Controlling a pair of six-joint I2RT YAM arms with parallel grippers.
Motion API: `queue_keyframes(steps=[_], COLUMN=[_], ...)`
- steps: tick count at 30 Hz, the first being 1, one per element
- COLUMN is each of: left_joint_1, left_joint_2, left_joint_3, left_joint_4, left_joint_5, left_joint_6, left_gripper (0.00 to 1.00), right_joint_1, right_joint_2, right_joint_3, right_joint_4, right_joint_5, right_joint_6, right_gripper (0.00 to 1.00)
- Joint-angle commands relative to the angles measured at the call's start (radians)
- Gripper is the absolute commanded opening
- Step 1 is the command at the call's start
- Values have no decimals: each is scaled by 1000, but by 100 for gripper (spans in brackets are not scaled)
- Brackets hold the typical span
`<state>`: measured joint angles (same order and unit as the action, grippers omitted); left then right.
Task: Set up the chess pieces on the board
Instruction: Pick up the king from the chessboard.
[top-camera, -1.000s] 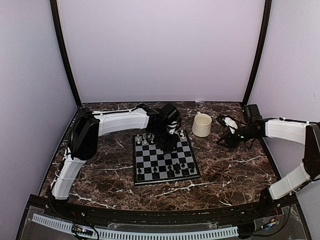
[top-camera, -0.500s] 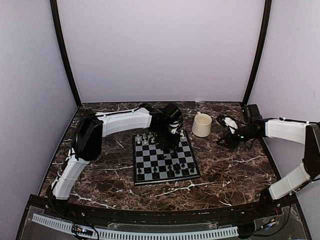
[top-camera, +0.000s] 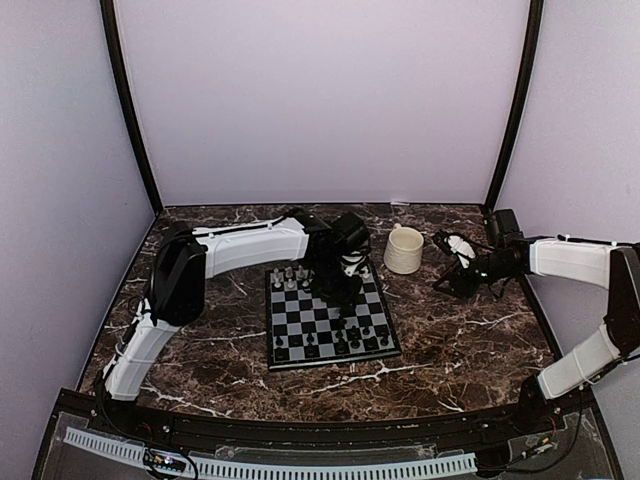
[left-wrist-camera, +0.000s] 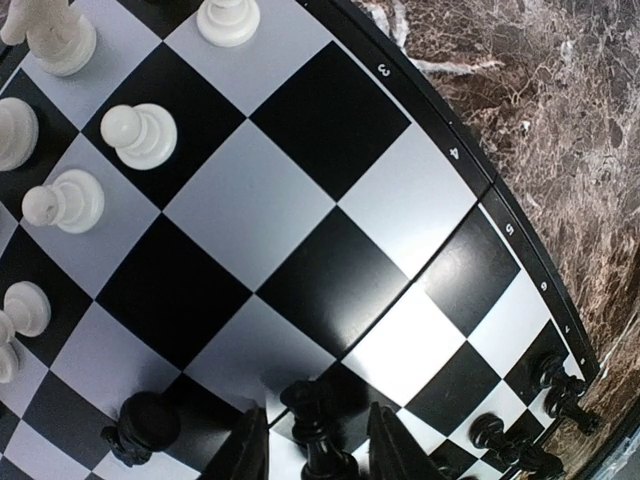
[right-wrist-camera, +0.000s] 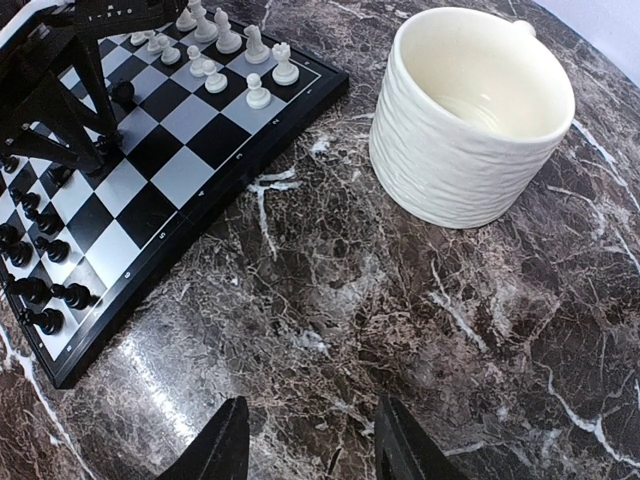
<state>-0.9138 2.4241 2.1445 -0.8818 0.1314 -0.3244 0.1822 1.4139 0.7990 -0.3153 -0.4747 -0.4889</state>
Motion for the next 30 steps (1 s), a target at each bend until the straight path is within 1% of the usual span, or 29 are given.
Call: queue_keyframes(steps=[1, 8, 15, 25, 27, 30], left_joint_1=[-9, -9, -9, -15, -16, -17], left_joint_2=[-10, -30, -30, -47, -51, -54], left_joint_3=[-3, -17, -53, -101, -117, -136], left_joint_4=[-94, -123, -143, -156, -144, -110], left_joint_5=[-12, -39, -67, -83, -83, -68], left_joint_6=[-2, -10, -33, -25, -17, 1], left_gripper=[37, 37, 34, 34, 33, 29], right_joint_1=[-4, -3, -4, -4, -4, -4], right_joint_2=[8, 0, 2, 2, 0, 0], right_joint_3=[-1, -6, -3, -3, -3, -2], right_joint_4=[4, 7, 5, 4, 5, 4], right_joint_5=[-8, -7, -10, -11, -9, -10], right_joint_6=[-3, -3, -4, -4, -4, -3], right_gripper=[44, 44, 44, 44, 44, 44])
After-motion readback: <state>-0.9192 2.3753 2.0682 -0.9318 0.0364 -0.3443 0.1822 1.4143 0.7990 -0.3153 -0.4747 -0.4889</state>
